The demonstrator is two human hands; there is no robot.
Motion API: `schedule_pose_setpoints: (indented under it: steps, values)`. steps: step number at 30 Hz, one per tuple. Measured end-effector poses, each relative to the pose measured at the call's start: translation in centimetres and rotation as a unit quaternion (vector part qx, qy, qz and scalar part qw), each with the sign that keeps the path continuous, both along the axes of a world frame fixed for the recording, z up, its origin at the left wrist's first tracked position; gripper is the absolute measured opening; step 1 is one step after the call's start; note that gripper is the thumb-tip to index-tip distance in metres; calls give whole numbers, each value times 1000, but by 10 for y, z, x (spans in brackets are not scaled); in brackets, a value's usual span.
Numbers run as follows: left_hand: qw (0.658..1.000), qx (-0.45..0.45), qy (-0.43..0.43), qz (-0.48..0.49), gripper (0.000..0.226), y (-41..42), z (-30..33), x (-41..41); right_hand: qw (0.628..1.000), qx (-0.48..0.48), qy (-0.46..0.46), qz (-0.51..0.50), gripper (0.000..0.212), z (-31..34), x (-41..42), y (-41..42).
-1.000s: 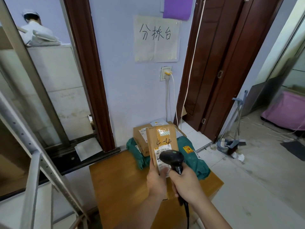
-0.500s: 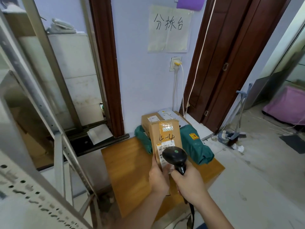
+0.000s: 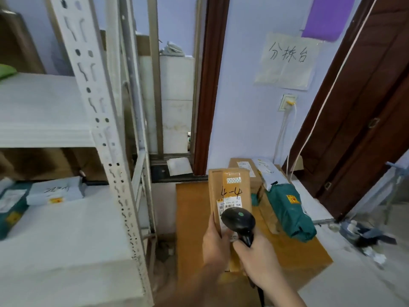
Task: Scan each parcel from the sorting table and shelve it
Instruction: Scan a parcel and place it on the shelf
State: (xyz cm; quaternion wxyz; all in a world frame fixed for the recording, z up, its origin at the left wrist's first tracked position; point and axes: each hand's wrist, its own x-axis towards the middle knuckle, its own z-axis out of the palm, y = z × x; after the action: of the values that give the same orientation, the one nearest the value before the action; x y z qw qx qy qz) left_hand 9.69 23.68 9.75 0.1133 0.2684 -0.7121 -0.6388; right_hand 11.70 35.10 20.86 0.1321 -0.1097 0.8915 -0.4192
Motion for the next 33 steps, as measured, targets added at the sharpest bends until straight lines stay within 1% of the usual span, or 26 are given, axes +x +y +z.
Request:
schedule_pose_setpoints:
  steps: [3, 5, 7, 10, 13, 15, 17, 20, 24, 27, 30, 33]
  values:
    - [999, 9, 4, 50, 57, 10, 0, 36, 998, -4, 5, 69, 13, 1, 23, 14]
    - [996, 24, 13, 89, 59, 17, 0, 63, 996, -18, 1, 92, 17, 2, 39, 21]
    - [991, 34, 21, 128, 60, 22, -1, 91, 992, -24, -10, 121, 11, 2, 53, 26]
    - [985, 24, 26, 169, 58, 25, 2, 136, 984, -23, -42, 173, 22, 1, 76, 24]
    - [977, -1, 16, 210, 58, 22, 9, 180, 972, -49, -54, 225, 8, 6, 103, 10]
    - [969, 4, 16, 248, 58, 16, 14, 209, 963, -63, -52, 257, 4, 9, 123, -3]
    - [958, 14, 21, 285, 52, 4, 13, 237, 953, -63, -53, 291, 4, 11, 145, -19]
    - [942, 29, 25, 334, 50, -18, 7, 278, 941, -54, -71, 327, 16, 13, 179, -46]
    - [922, 46, 33, 383, 54, -55, 6, 332, 927, -57, -70, 365, 11, 19, 229, -85]
    - [910, 39, 32, 412, 51, -81, 9, 373, 916, -67, -65, 390, 8, 22, 267, -114]
    - [900, 39, 24, 433, 50, -110, 11, 411, 911, -71, -64, 400, 12, 22, 303, -143]
    - [898, 29, 15, 439, 48, -137, 15, 442, 908, -74, -60, 407, 15, 21, 328, -171]
